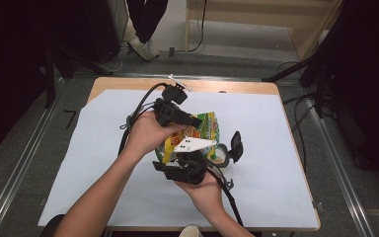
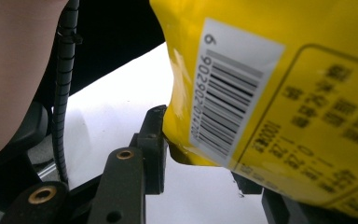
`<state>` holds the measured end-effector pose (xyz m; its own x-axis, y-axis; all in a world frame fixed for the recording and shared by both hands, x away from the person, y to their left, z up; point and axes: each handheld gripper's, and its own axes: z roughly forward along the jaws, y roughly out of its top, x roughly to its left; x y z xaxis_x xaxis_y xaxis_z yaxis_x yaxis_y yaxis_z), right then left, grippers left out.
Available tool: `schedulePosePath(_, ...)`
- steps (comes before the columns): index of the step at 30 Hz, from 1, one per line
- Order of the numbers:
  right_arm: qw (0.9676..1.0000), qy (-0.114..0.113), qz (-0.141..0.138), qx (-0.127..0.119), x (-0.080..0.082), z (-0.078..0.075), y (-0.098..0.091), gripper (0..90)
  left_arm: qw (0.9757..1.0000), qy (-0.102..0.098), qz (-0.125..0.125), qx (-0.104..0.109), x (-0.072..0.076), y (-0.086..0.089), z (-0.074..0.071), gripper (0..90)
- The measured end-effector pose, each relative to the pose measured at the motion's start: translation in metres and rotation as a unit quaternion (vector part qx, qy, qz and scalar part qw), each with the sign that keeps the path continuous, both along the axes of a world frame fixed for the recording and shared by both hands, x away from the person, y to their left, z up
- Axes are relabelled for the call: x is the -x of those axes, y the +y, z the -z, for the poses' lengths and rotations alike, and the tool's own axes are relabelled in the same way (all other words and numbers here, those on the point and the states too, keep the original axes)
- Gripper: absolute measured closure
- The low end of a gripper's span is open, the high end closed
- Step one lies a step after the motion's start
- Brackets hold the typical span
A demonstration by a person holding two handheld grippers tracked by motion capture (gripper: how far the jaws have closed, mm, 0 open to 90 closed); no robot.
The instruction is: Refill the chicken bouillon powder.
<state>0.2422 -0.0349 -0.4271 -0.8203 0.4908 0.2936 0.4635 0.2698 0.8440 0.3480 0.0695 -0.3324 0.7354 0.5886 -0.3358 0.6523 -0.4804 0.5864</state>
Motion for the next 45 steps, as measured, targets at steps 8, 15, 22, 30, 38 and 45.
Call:
schedulePosePath(8, 0.9998, -0.013, 0.001, 0.011, 0.002, 0.002, 0.001, 63.0, 1.0, -0.007, 0.002, 0.004, 0.003, 0.002, 0.001, 79.0)
schedulePosePath(15, 0.9996, -0.02, 0.001, 0.019, 0.004, 0.003, 0.002, 63.1, 0.9999, -0.009, 0.0, 0.006, 0.005, 0.002, 0.003, 79.0)
schedulePosePath(22, 0.9996, -0.021, 0.001, 0.018, 0.005, 0.003, 0.002, 62.9, 0.9999, -0.012, 0.001, 0.004, 0.007, 0.003, 0.002, 79.0)
schedulePosePath(30, 0.9994, -0.026, 0.0, 0.021, 0.006, 0.004, 0.004, 62.8, 0.9998, -0.018, 0.0, 0.006, 0.009, 0.004, 0.002, 78.9)
schedulePosePath(38, 0.9989, -0.036, 0.002, 0.031, 0.009, 0.004, 0.007, 62.7, 0.9997, -0.025, 0.004, 0.004, 0.012, 0.005, 0.001, 78.9)
schedulePosePath(45, 0.9986, -0.042, 0.003, 0.031, 0.011, 0.005, 0.009, 64.0, 0.9995, -0.031, 0.001, 0.005, 0.015, 0.005, 0.0, 78.8)
